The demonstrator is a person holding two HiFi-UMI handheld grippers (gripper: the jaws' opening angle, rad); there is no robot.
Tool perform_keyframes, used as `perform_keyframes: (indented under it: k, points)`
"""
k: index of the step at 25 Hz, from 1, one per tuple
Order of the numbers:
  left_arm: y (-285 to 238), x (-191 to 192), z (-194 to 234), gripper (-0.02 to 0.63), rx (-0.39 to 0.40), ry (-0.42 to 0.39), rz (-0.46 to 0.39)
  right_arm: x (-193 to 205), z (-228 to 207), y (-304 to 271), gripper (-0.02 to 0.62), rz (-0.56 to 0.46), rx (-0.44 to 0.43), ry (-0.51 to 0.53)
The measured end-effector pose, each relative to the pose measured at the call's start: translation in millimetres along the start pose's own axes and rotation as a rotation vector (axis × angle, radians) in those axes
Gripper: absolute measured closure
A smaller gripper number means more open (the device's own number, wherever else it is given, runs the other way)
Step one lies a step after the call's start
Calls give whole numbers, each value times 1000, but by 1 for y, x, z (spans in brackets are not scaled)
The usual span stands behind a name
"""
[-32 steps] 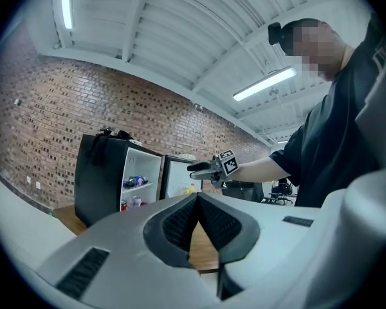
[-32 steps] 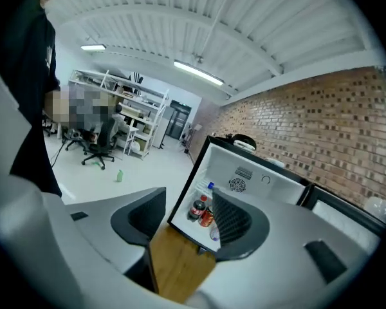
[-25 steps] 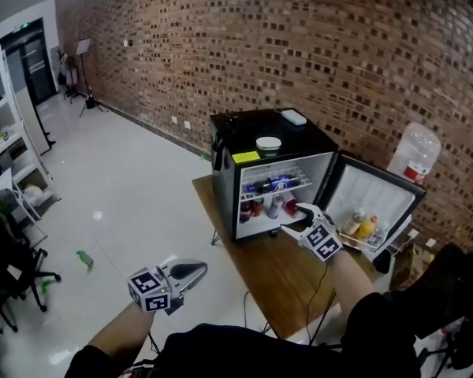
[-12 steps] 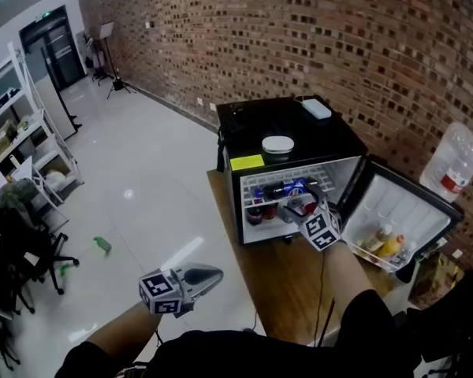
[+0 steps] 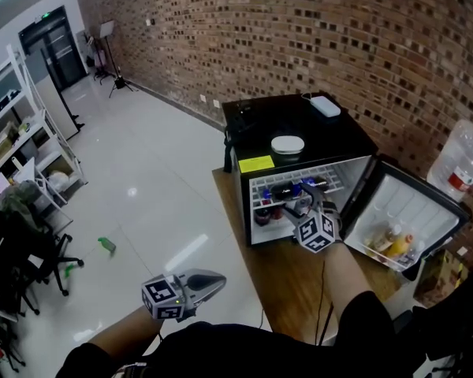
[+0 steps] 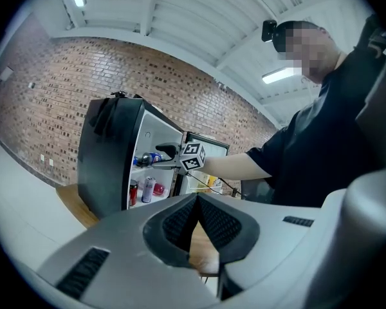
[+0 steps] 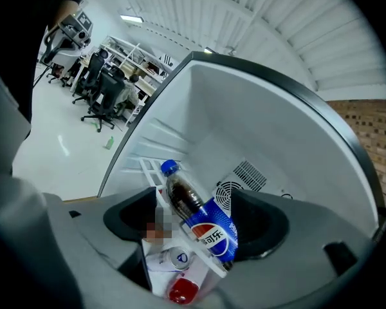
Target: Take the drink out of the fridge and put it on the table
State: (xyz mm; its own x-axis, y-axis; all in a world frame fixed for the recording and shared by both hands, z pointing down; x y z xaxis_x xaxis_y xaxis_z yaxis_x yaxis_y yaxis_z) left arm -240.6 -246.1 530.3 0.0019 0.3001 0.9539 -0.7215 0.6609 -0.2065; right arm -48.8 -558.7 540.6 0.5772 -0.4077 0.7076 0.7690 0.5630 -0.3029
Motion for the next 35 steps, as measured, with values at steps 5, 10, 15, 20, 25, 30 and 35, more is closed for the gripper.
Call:
perform_keyframes:
  k: [5,10,15,20,25,30,35]
  points:
    - [-1,-10,10,609,-3,-24,-28,-3,5,-8,245,15,1,20]
    - [-15,-18,25,609,2,-12,-61,1,4,-11,245,6,6,64]
    - [-14,-15,63,609,83,-20,-45,-2,-3,-29,245,54,41,167]
    - [11,-15,107,609,141,-6,-27,-8,0,-51,245,180,-15,213]
    - [31,-26,128,609,113,-43,-47,-9,-6,-63,250,225,-131,143]
    - [39,-27,126,609,101,-57,-33,-8,-10,-60,270,221,-158,127]
    - [46,-27,125,609,79,-51,-40,-13,-1,-31,304,226,-175,253]
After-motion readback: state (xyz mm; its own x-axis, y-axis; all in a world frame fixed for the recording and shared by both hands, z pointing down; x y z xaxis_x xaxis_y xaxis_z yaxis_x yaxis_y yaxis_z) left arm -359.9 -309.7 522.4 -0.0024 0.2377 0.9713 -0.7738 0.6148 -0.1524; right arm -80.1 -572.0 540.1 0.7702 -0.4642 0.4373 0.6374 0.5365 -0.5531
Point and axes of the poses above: the fingertips, and each gripper's own axes: y backward along the fingers, z to its left, x out of its underside, the point moved 9 cm from there along y, backward along the fingers, and after that the axes turned 1 degree about -y, right-handed, at the moved point
